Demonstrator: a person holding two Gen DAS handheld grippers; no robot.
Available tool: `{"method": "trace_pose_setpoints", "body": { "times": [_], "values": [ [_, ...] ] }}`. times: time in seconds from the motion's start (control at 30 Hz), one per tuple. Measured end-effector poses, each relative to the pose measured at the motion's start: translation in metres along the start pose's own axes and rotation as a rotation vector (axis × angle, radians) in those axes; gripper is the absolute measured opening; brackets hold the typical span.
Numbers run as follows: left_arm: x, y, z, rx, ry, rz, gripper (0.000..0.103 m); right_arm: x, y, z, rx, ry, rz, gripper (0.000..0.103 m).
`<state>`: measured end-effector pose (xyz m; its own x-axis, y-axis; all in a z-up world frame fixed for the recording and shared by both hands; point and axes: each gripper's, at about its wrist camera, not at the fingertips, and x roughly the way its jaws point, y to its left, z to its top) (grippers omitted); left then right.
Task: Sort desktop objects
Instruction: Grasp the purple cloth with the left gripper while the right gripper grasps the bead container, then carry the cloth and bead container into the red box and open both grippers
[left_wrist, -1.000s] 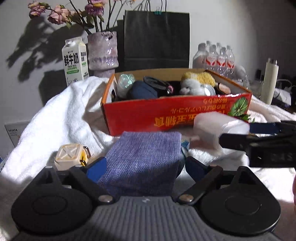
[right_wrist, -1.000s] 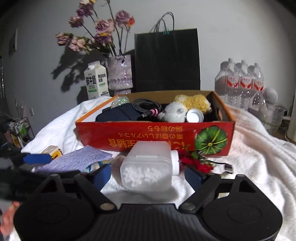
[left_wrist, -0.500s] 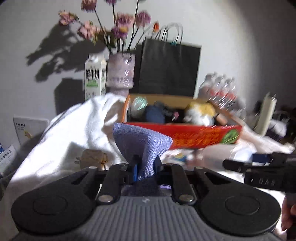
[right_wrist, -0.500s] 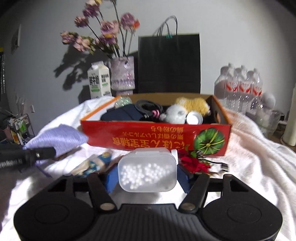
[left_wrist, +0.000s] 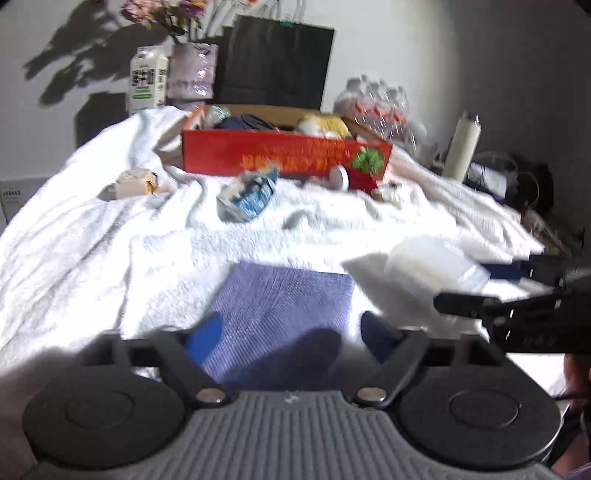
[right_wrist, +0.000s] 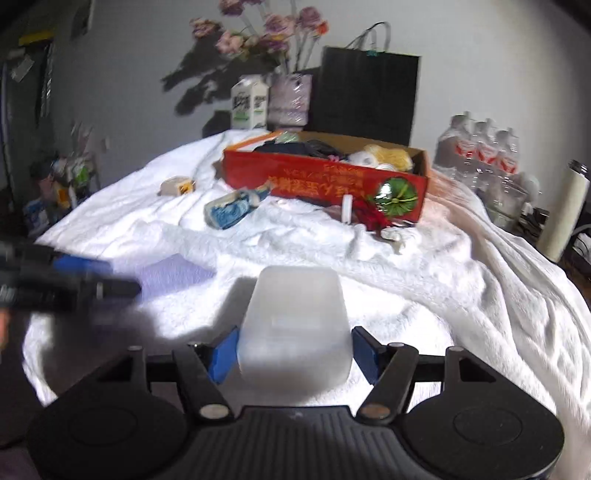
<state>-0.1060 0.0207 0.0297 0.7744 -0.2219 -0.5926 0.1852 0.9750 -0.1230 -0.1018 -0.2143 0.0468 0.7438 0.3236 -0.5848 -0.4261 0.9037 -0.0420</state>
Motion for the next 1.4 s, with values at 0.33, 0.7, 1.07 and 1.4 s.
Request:
{"method": "trace_pose_setpoints", "body": {
  "times": [0.33,0.7,1.07,1.4],
  "values": [
    [0.021,-0.007,-0.009,0.049,0.000,-0.026,0.024,0.040,0.005,-0.006,0.074,-0.013,-0.045,0.065],
    [-0.039,0.014,0.035,-0.081,-0.200,-0.014,0.005,0.001,-0.015,0.011,0.177,-0.111,-0.009,0.065],
    [0.031,0.037,0.209,-0.117,-0.229,-0.060,0.005,0.019,-0.079,0.150,0.127,-0.269,0.000,0.065],
    [0.207,0.030,0.283,-0.159,0.007,0.050,0.005,0.197,-0.135,0.241,0.259,0.110,-0.022,0.065]
  ]
}}
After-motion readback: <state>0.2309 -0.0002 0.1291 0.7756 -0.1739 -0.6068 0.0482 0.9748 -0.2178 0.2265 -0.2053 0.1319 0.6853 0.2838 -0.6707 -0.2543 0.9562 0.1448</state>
